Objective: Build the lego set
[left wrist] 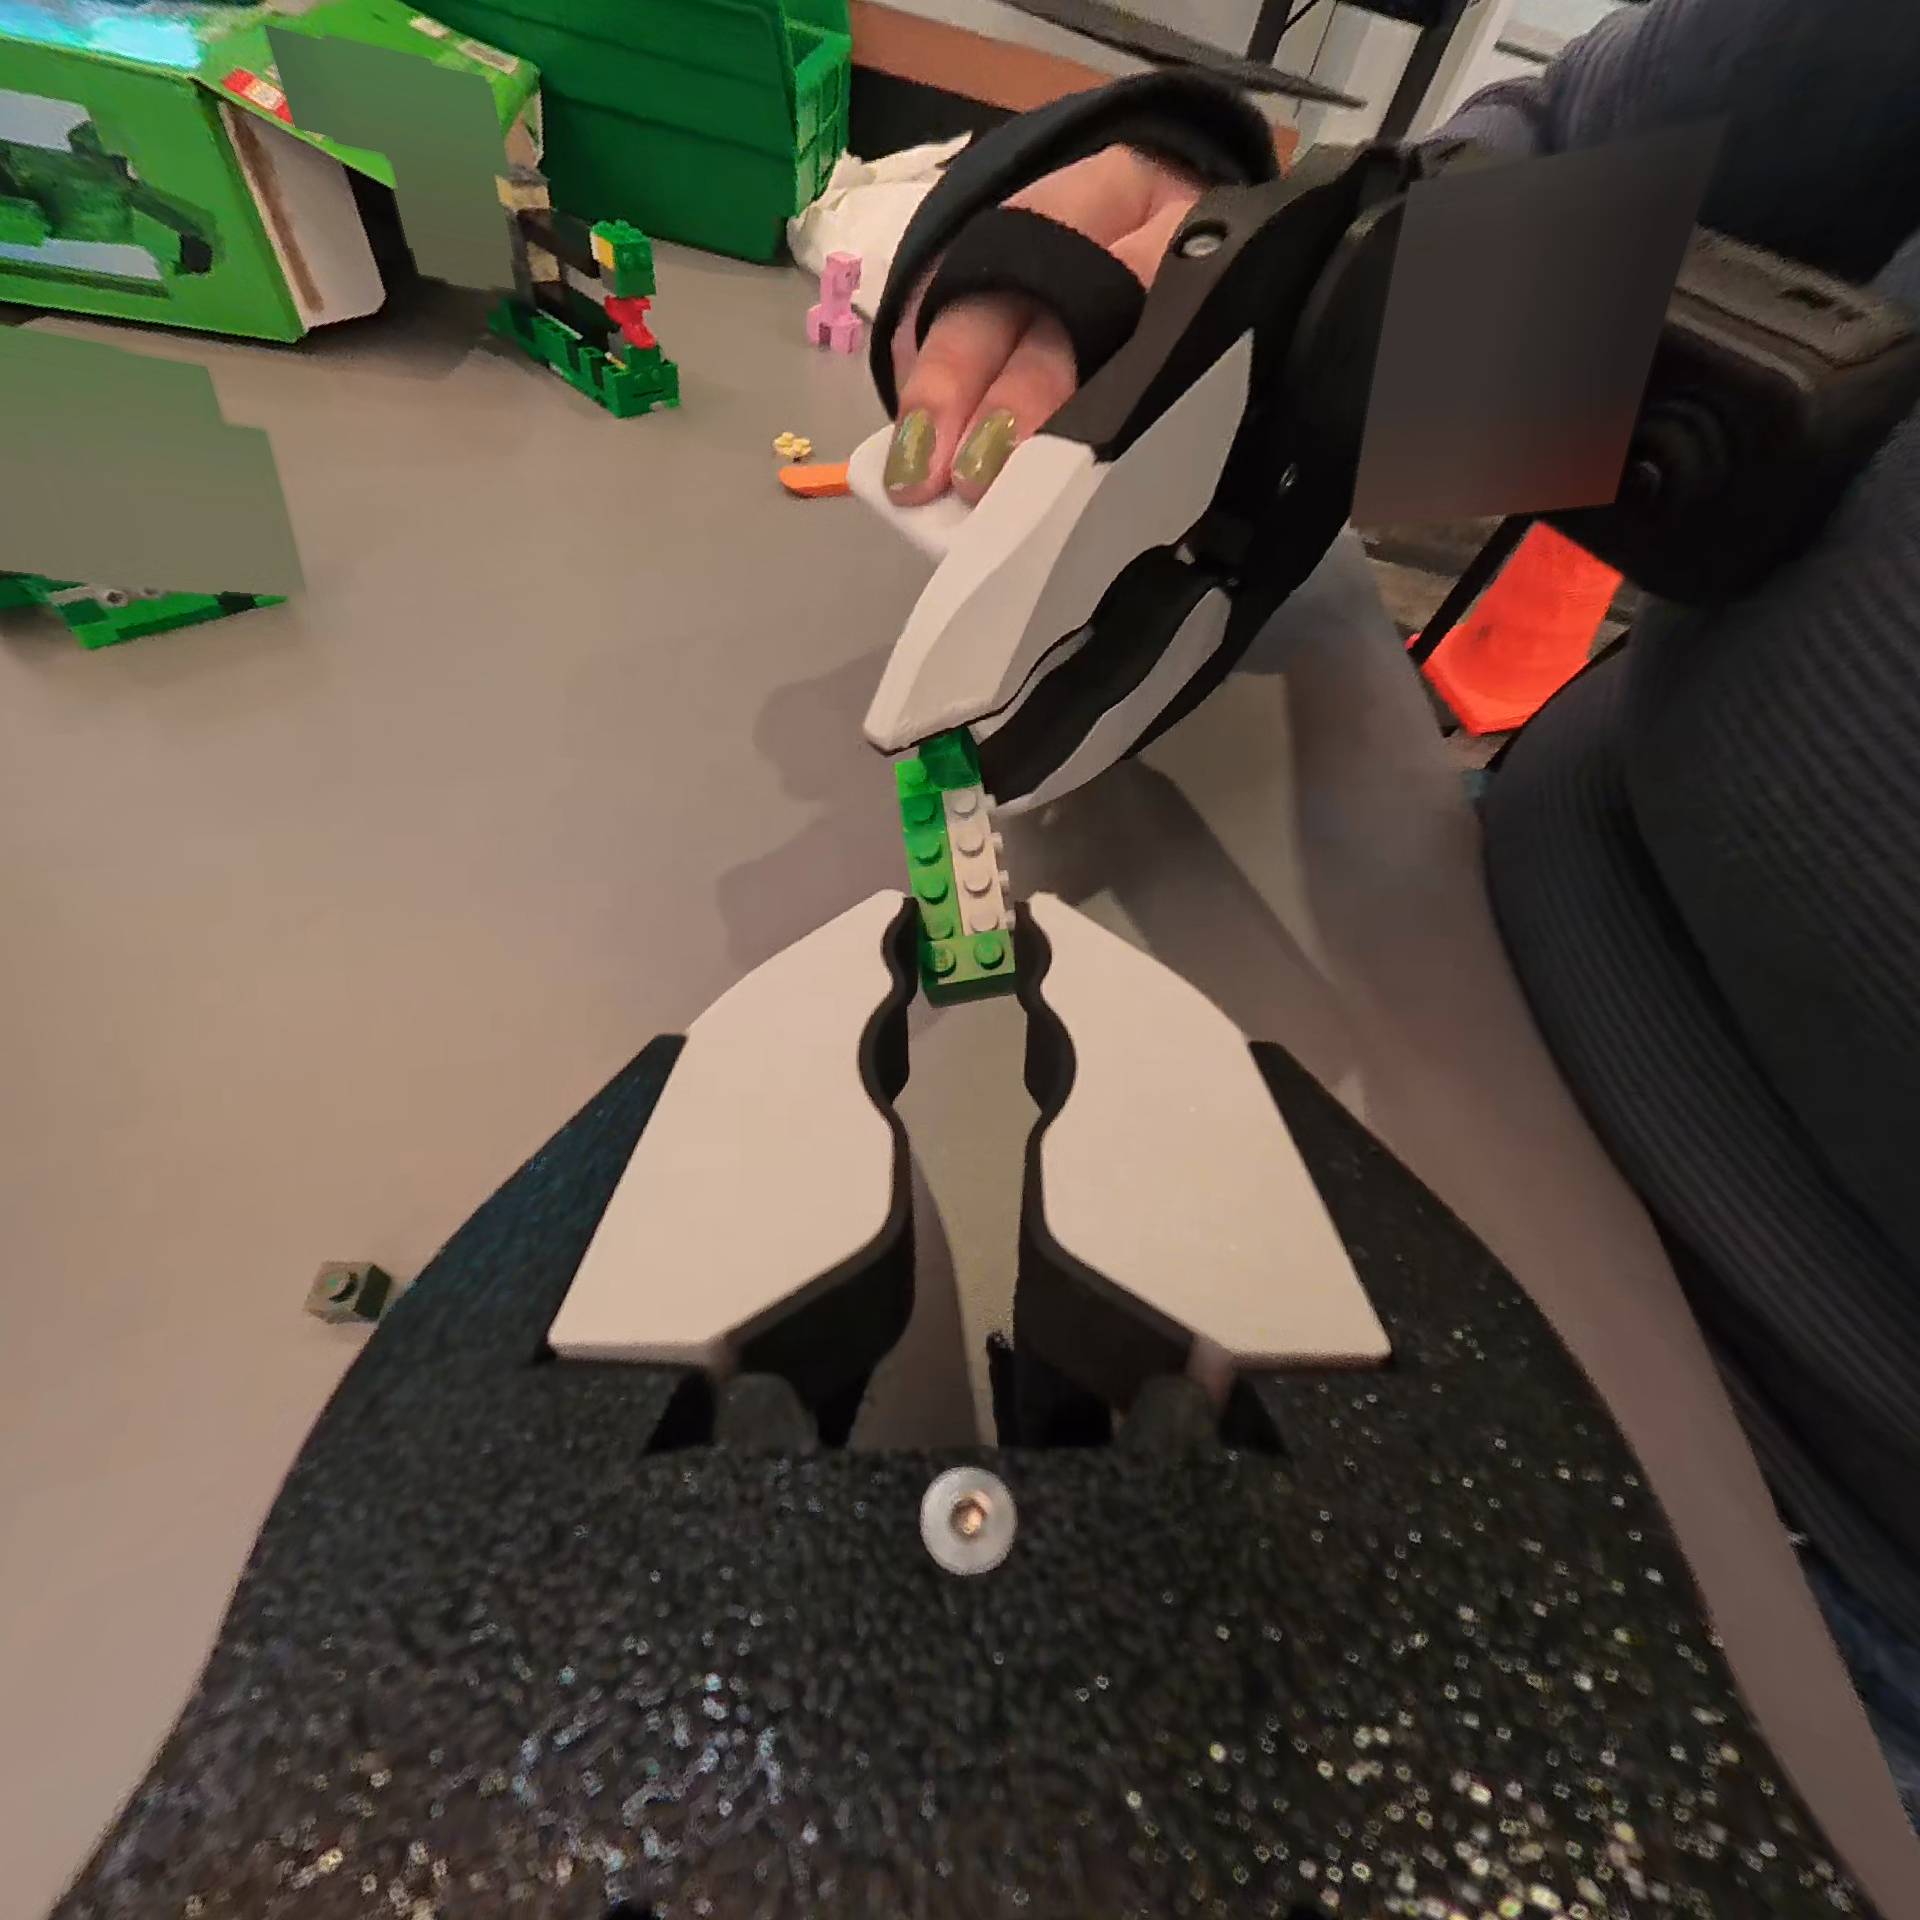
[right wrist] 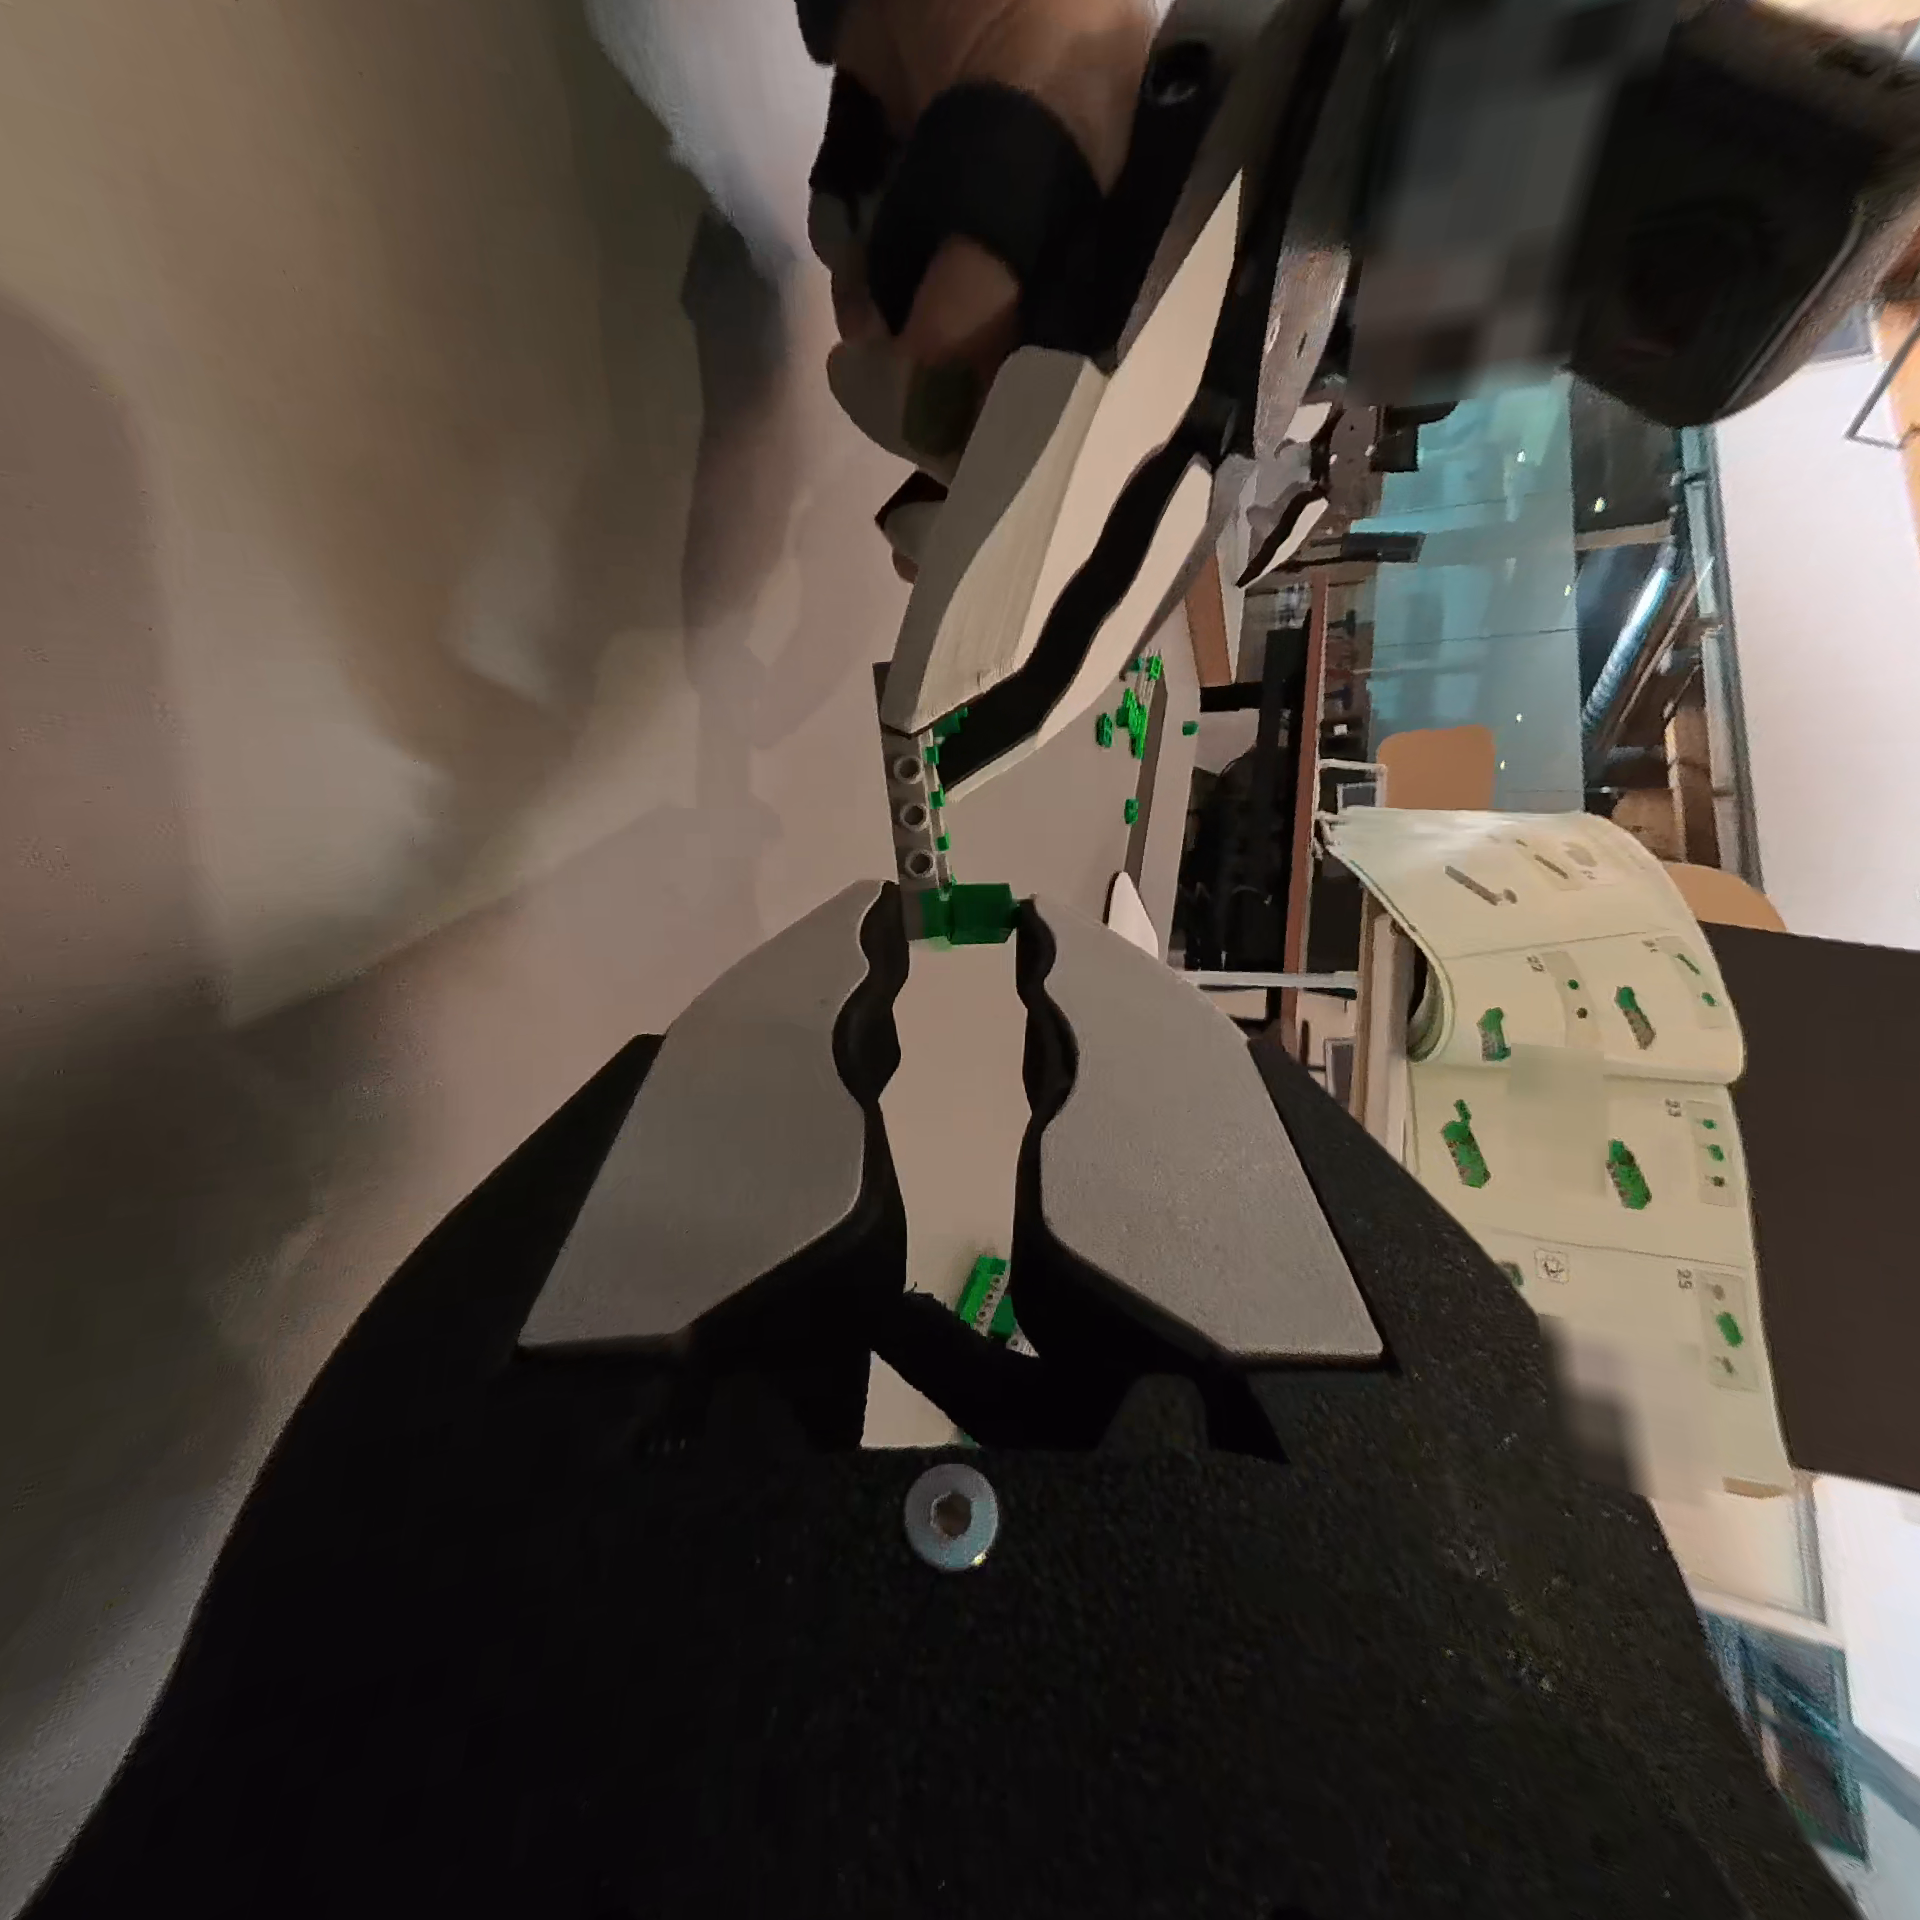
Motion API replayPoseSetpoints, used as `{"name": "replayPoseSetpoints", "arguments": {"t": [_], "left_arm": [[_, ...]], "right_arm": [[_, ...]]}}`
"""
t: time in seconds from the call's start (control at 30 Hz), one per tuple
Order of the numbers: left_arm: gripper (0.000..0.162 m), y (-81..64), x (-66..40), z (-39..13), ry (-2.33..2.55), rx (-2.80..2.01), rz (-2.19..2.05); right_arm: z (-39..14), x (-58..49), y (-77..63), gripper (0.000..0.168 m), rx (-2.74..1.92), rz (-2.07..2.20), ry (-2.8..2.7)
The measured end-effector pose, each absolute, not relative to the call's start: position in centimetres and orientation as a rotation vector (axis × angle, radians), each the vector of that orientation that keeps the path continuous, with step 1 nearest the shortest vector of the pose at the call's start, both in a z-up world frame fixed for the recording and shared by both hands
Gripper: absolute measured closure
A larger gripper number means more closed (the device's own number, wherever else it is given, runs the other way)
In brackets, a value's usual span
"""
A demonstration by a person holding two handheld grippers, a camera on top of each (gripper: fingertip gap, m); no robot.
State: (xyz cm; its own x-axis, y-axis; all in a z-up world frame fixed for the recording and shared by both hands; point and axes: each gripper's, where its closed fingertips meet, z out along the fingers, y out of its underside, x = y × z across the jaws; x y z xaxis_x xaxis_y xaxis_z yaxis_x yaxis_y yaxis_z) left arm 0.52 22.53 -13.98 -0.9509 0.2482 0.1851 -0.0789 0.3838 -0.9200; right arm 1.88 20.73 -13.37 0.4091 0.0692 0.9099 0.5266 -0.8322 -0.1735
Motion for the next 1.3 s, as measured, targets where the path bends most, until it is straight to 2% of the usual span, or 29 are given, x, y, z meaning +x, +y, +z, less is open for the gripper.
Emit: {"name": "replayPoseSetpoints", "arguments": {"t": [0.43, 0.73, 0.77, 0.83, 0.87, 1.03, 1.2, 1.27, 1.3], "left_arm": [[0.145, 22.8, -0.6, -14.0, -2.288, -0.181, 1.524], [0.145, 22.7, -0.4, -14.0, -2.229, -0.1, 1.51], [0.143, 22.6, -0.1, -13.5, -2.187, -0.052, 1.534], [0.112, 22.4, 0.5, -13.1, -2.157, 0.018, 1.548], [0.106, 22.4, 0.8, -13.3, -2.19, 0.024, 1.557], [0.097, 22.0, 2.7, -12.1, -2.515, -0.169, 1.888], [0.128, 22.2, 2.0, -11.3, -2.698, -0.505, 2.044], [0.149, 22.2, 2.2, -11.5, -2.74, -0.528, 2.041], [0.149, 22.2, 2.1, -11.4, -2.733, -0.539, 2.05]], "right_arm": [[-13.2, 0.5, 21.4, 0.149, -2.156, -1.351, -0.774], [-13.5, 1.0, 21.3, 0.15, -2.221, -1.168, -0.593], [-13.1, 1.4, 21.2, 0.15, -2.216, -1.152, -0.541], [-12.5, 2.1, 21.1, 0.15, -2.218, -1.104, -0.399], [-12.0, 2.5, 21.2, 0.15, -2.201, -1.091, -0.348], [-11.5, 3.4, 21.4, 0.15, -2.223, -0.98, -0.177], [-11.7, 3.3, 21.7, 0.15, -2.269, -0.892, -0.133], [-11.7, 2.9, 21.9, 0.15, -2.278, -0.859, -0.136], [-11.6, 2.9, 22.0, 0.15, -2.272, -0.859, -0.14]]}}
